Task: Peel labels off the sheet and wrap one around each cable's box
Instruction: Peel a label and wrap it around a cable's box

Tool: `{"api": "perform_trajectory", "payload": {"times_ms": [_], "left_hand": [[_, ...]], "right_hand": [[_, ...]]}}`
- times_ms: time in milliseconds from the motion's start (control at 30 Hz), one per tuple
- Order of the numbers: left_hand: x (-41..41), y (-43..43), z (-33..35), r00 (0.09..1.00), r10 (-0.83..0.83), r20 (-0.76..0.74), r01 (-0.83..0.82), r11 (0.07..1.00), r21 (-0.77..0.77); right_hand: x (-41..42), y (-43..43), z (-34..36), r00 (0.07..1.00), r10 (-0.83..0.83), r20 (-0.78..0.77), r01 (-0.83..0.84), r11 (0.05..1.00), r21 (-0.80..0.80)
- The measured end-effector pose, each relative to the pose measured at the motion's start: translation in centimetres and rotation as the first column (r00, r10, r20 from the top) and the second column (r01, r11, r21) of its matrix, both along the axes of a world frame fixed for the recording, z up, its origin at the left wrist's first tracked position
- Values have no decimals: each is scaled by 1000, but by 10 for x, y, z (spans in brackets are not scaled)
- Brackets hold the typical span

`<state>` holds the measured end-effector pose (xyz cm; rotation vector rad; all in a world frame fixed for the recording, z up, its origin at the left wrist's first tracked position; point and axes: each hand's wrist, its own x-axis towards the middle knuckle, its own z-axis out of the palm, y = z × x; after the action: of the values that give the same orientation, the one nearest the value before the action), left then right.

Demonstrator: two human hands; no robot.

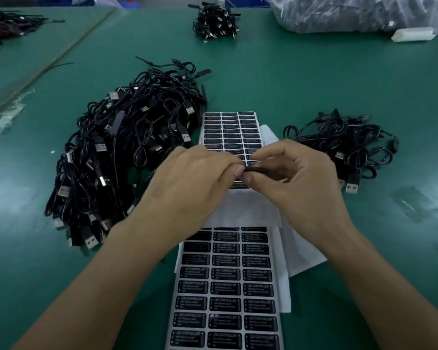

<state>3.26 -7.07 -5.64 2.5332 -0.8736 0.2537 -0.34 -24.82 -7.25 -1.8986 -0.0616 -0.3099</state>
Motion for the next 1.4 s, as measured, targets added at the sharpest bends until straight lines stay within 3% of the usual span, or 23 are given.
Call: {"api": "perform_trajectory", "payload": {"times_ms": [100, 200, 300, 433, 700, 833, 1033, 1200, 1400], "left_hand": [[-1, -5, -7, 993, 119, -17, -120, 992, -28], [-5, -9, -14, 980, 175, -92, -181, 981, -67], [-9, -13, -20, 977, 175, -121, -191, 972, -139], [-10, -18, -27, 969, 164, -186, -202, 958, -203], [-7, -17, -31, 974, 127, -190, -187, 921, -341], [-5, -15, -33, 977, 111, -184, -170, 924, -343], [-5, -14, -35, 979, 142, -147, -180, 941, -287], [-4, -13, -35, 973, 204, -109, -225, 941, -251], [-7, -16, -26, 985, 170, -38, -172, 917, -359]], "right_hand": [[-3, -3, 3, 977, -201, -66, 166, 921, -351], [-8, 0, 9, 949, -257, -181, 107, 806, -582], [-11, 9, 12, 892, -258, -371, -65, 739, -670], [-14, 17, 6, 885, -243, -398, -139, 679, -721], [-13, 15, -2, 939, -117, -325, -92, 823, -561], [-10, 7, 7, 956, -34, -291, -7, 991, -137], [-2, -1, 7, 906, 22, -424, 120, 945, 306], [-2, -11, 7, 893, -39, -449, 142, 970, 198], [-2, -4, 4, 919, -24, -393, 85, 987, 138]]}}
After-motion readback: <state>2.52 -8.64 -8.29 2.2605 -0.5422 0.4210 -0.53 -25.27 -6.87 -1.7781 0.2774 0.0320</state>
